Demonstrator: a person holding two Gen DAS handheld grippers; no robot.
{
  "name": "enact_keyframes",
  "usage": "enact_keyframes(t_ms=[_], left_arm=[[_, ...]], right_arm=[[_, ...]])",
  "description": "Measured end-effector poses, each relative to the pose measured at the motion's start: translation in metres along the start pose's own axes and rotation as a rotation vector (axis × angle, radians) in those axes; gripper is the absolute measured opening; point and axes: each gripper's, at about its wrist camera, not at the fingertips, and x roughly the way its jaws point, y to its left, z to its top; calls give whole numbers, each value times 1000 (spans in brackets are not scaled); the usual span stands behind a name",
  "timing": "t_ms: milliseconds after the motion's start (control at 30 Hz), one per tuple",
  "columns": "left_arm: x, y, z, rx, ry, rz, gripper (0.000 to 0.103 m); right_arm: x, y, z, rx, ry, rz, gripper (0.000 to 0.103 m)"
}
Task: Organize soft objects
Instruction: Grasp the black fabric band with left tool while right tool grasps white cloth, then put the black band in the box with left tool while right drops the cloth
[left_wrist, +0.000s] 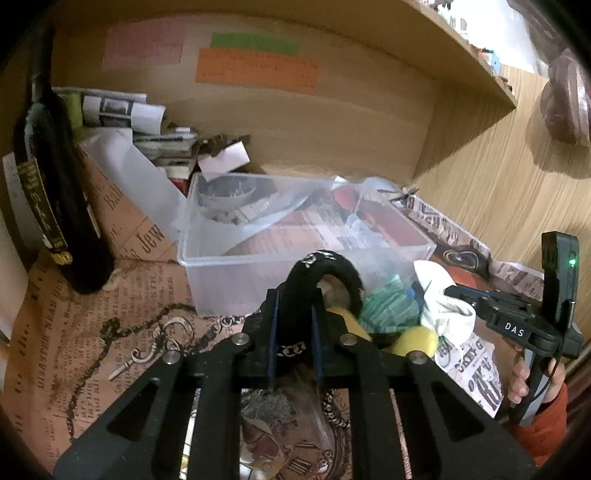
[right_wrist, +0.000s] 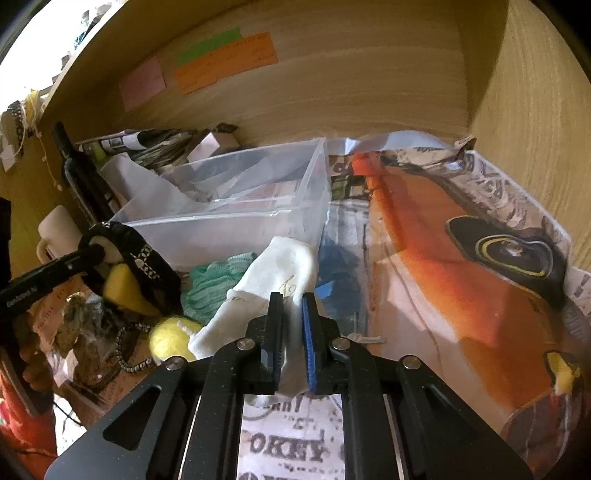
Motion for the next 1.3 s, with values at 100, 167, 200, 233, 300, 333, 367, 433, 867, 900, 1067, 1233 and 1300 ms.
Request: enact_keyframes(t_ms=[100, 167, 200, 233, 300, 333, 367, 433, 867, 900, 1067, 1233, 1300], left_arm=[[-8, -2, 5, 3, -27, 0, 12], [-15, -4, 10, 5, -52, 5, 12], [-18, -4, 11, 7, -63, 8, 12], [-21, -5, 13, 9, -76, 13, 12], [-27, -5, 18, 11, -99, 19, 12], [-30, -4, 21, 12, -113, 22, 12], [-31, -3, 23, 12, -121, 25, 12], [-35, -3, 27, 14, -136, 32, 12], [-44, 4, 39, 11, -198, 43, 12], [-45, 4, 40, 12, -200, 46, 12], [-46, 7, 48, 20, -212, 58, 12], [-43, 9, 58, 38, -212, 76, 12], [-43, 10, 62, 41, -214, 83, 12]], right_arm=[[-11, 2, 5, -11, -55, -13, 9], [-18, 4, 10, -20, -83, -15, 9], [-21, 5, 12, -26, -95, -19, 8], [-22, 5, 13, -30, -99, -21, 8], [-24, 6, 15, -36, -101, -15, 8], [-25, 7, 16, -41, -98, -10, 8], [-25, 8, 16, -45, -96, -8, 8], [-25, 11, 16, -48, -79, -1, 13], [27, -1, 16, -21, 76, 20, 61], [30, -3, 14, -19, 91, 35, 47], [30, -7, 8, -7, 97, 75, 11], [7, -9, 14, -28, 21, 41, 9], [-5, -9, 21, -31, -17, 34, 9]])
